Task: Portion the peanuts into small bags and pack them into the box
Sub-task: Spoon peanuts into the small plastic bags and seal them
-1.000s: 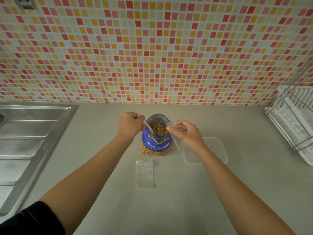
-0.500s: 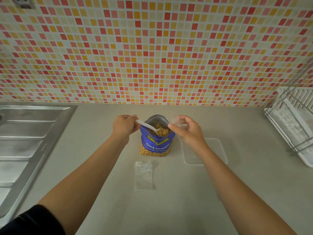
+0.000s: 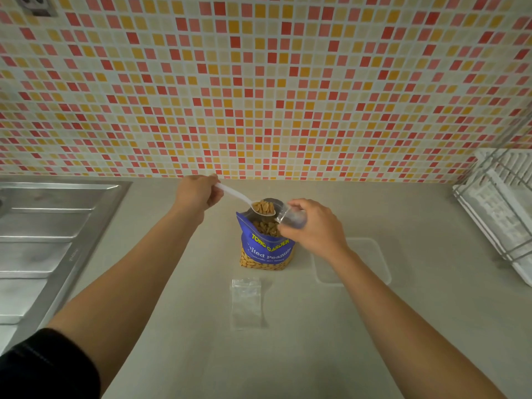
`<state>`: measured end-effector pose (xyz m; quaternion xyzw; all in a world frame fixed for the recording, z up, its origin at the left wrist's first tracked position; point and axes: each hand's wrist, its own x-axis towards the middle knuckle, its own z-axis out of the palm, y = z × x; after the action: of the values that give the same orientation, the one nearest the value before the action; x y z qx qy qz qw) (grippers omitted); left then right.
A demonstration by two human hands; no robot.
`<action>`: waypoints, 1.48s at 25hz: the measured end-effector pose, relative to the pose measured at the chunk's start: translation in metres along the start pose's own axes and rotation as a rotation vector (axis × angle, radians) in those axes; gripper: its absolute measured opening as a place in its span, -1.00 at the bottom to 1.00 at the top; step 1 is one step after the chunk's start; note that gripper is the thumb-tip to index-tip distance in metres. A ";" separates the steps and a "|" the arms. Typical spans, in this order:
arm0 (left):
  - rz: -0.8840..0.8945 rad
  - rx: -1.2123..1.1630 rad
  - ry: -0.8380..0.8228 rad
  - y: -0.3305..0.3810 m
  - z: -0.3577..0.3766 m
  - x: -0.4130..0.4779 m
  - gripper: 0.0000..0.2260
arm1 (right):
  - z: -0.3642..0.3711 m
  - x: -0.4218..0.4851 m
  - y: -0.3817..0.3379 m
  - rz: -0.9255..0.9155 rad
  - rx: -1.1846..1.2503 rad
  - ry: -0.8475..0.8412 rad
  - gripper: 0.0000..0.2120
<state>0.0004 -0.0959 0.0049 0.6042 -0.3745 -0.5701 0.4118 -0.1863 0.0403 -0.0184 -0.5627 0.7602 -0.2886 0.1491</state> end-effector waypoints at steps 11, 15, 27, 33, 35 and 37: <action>0.968 0.580 -0.220 0.043 0.011 -0.073 -0.81 | 0.020 0.002 -0.014 0.068 0.471 0.137 -0.55; 1.011 0.392 0.012 0.044 0.001 -0.077 -0.82 | 0.021 0.001 -0.014 0.094 0.551 0.165 -0.54; 0.868 0.800 -0.152 -0.035 0.022 -0.041 -0.77 | 0.017 -0.011 0.016 0.149 0.583 0.109 -0.57; 0.466 0.525 -0.106 -0.033 0.023 -0.036 -0.79 | 0.013 -0.010 0.017 0.155 0.624 0.087 -0.54; 0.450 0.536 -0.177 -0.036 0.021 -0.040 -0.80 | 0.010 -0.011 0.018 0.154 0.632 0.089 -0.58; 0.337 0.448 -0.160 -0.040 0.023 -0.040 -0.78 | 0.010 -0.010 0.019 0.151 0.623 0.073 -0.58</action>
<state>-0.0260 -0.0456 -0.0172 0.5624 -0.6175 -0.4426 0.3262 -0.1918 0.0507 -0.0390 -0.4210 0.6798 -0.5156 0.3078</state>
